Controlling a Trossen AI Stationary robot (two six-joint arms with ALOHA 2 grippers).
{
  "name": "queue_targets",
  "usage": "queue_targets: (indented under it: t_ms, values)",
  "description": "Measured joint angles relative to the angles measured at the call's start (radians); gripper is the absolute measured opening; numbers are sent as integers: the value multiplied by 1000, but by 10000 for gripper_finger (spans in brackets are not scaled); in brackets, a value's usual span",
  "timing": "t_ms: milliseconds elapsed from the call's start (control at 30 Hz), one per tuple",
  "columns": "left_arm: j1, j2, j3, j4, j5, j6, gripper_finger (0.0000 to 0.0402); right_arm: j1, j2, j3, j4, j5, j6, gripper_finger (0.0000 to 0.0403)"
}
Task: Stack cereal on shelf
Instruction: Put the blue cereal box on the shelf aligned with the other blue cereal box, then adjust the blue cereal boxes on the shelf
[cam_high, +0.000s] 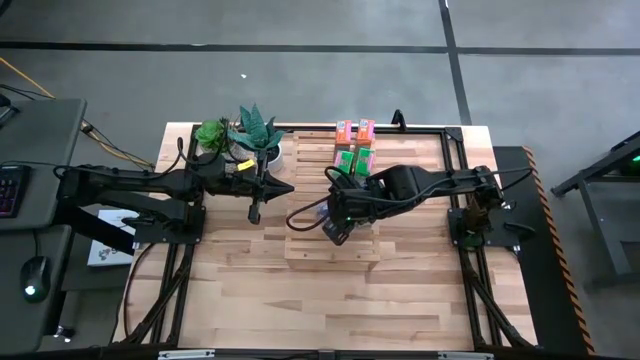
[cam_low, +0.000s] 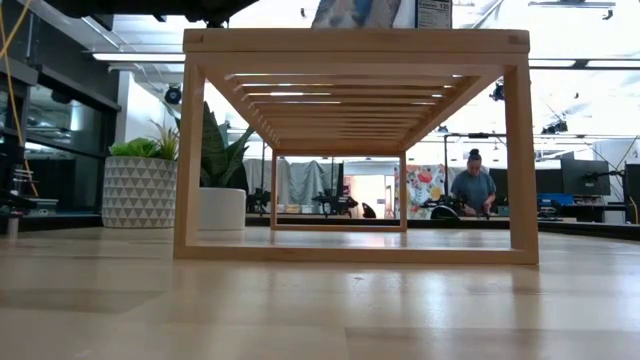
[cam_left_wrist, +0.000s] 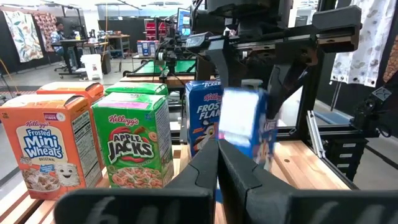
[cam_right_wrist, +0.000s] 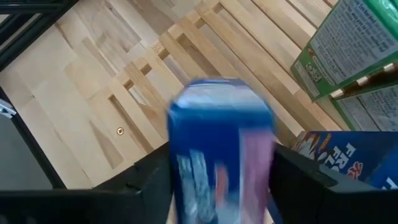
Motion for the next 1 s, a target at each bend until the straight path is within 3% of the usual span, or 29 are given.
queue_targets:
  t_ms: [300, 500, 733, 1000]
  values:
    - [0, 0, 0, 0, 0, 0, 0, 0, -1, 0, 0, 2, 0, 272]
    - [0, 0, 0, 0, 0, 0, 0, 0, -1, 1, 0, 12, -32, 275]
    - [0, 0, 0, 0, 0, 0, 0, 0, -1, 1, 0, -105, -60, 275]
    - [0, 0, 0, 0, 0, 0, 0, 0, -1, 1, -28, -135, -72, 275]
